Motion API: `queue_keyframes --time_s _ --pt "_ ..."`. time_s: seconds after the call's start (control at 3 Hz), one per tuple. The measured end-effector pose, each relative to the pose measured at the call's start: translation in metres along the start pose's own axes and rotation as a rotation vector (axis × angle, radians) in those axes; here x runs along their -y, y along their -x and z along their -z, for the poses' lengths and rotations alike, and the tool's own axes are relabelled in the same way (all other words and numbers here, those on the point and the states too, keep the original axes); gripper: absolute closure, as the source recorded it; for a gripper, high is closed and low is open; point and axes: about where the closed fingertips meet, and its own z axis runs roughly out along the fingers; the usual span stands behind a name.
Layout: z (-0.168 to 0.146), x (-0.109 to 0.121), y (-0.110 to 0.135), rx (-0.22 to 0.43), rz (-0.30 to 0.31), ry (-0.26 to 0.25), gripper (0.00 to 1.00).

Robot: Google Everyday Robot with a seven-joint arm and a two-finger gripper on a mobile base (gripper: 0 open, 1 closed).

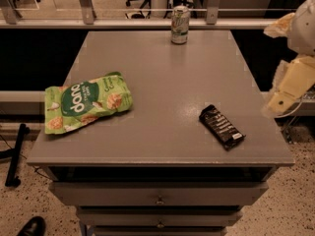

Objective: Move 7up can near green rice chip bag

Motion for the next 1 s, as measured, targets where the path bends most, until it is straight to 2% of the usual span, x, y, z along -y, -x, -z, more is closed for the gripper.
queue_keyframes --time_s 0.33,0.67,1.0 --pt "-0.035 0.051 0.027 0.187 -0.061 -0.003 0.00" --pt "-0.071 0.110 0.049 0.372 -0.166 -0.021 0.00" --pt "-0.107 0.160 0.069 0.510 -0.281 -0.059 0.00"
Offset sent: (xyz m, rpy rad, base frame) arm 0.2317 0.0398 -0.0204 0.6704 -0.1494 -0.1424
